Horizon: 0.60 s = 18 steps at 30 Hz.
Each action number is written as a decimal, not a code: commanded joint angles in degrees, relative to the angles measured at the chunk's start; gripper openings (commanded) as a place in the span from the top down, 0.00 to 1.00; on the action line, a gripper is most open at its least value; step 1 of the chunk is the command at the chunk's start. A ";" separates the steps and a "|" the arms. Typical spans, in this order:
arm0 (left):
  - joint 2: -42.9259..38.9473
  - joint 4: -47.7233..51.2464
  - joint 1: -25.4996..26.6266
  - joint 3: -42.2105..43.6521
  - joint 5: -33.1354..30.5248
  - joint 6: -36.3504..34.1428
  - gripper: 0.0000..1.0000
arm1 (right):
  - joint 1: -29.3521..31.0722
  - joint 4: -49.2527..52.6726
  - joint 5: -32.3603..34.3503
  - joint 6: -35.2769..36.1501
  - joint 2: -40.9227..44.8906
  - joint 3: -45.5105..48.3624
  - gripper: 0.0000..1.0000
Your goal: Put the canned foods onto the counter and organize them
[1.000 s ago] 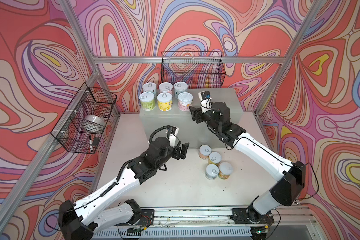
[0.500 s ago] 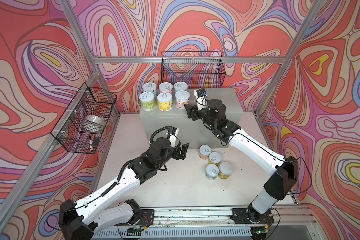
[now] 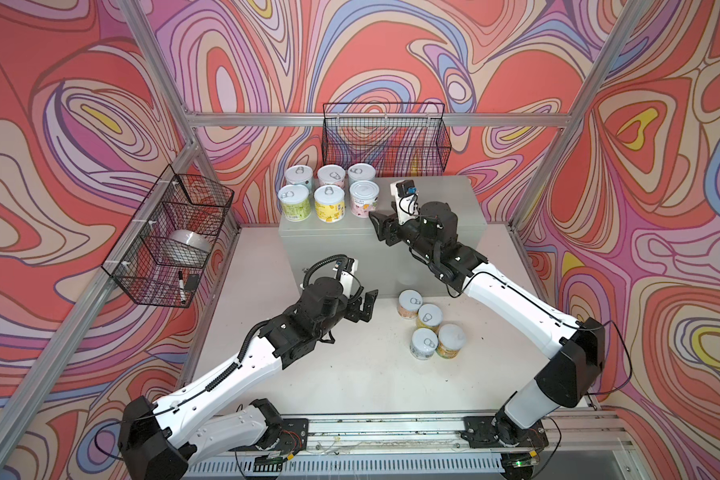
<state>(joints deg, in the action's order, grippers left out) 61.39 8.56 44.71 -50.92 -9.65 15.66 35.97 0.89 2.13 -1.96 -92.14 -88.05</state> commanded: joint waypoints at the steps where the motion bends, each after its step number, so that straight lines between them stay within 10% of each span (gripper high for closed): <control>1: 0.57 -1.96 0.28 0.93 0.66 -0.43 0.02 | -0.30 -0.81 1.83 0.83 2.80 2.24 0.26; 9: -2.33 -3.12 0.27 5.67 1.03 0.50 0.03 | -1.77 3.18 11.64 0.02 0.88 -3.27 0.25; 18: -6.13 -7.23 0.23 12.17 2.83 2.15 0.04 | -9.59 0.89 0.37 0.87 -2.15 -4.81 0.24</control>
<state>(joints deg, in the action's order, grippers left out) 56.62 4.56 44.71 -39.66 -7.70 16.60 28.82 2.98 7.73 -1.52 -92.42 -92.01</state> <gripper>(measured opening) 0.959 0.757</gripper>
